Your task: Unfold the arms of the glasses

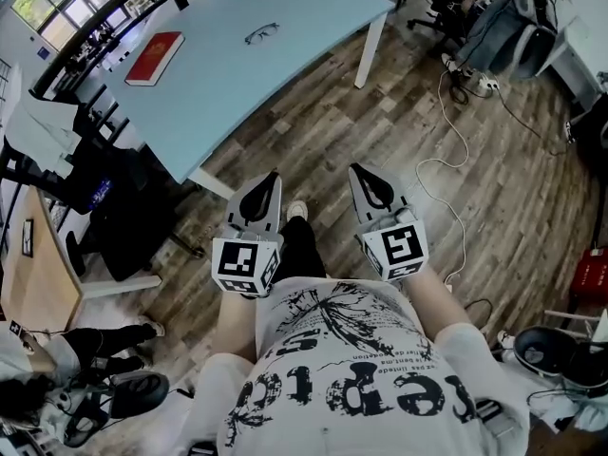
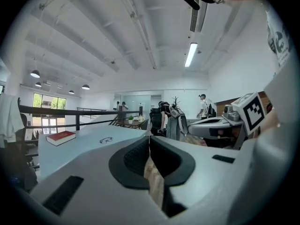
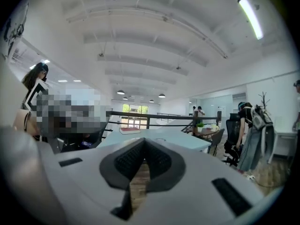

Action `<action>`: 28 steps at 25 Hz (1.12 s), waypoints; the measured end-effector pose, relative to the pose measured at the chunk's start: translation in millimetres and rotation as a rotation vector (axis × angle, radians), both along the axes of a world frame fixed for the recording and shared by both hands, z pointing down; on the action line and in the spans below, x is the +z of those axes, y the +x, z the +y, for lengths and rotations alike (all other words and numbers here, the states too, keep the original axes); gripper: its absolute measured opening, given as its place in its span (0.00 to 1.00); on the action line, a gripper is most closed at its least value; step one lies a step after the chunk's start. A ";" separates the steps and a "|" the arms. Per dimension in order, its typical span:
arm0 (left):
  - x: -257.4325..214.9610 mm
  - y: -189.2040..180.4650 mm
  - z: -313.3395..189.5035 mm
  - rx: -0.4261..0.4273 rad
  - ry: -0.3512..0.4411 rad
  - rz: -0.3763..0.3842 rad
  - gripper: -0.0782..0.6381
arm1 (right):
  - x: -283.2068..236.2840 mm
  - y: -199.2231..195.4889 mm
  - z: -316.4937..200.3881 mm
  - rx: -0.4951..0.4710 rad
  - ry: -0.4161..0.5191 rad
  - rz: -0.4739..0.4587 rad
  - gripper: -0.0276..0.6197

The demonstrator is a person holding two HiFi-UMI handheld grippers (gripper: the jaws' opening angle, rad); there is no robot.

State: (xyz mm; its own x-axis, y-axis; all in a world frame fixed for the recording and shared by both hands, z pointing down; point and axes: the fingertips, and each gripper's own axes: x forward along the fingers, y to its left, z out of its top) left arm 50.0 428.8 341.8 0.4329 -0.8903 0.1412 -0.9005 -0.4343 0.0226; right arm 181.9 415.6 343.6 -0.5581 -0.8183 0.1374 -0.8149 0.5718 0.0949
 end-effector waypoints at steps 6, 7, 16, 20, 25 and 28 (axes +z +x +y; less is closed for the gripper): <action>14.8 -14.9 -80.5 0.027 -0.004 0.003 0.14 | 11.3 -20.5 -70.1 0.007 0.040 0.072 0.06; 16.2 -18.4 -98.4 0.034 -0.004 0.005 0.14 | 13.1 -25.0 -87.2 0.010 0.039 0.079 0.06; 22.5 -61.5 -299.6 0.072 -0.033 0.012 0.14 | 20.8 -69.9 -284.6 0.035 0.023 0.126 0.06; 19.5 -89.3 -395.5 0.076 -0.036 0.003 0.14 | 17.0 -101.2 -383.8 0.047 0.013 0.110 0.06; 15.1 -110.8 -482.3 0.061 -0.039 0.001 0.14 | 16.4 -133.6 -474.4 0.009 -0.005 0.106 0.06; 17.8 -117.6 -512.8 0.039 -0.047 -0.018 0.14 | 23.0 -143.0 -514.1 -0.021 -0.030 0.111 0.06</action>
State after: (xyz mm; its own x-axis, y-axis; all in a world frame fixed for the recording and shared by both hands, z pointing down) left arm -67.6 -84.0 359.6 0.4639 -0.8652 0.1904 -0.8835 -0.4677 0.0274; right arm 39.0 -98.5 366.6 -0.5548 -0.8013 0.2237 -0.7882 0.5923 0.1669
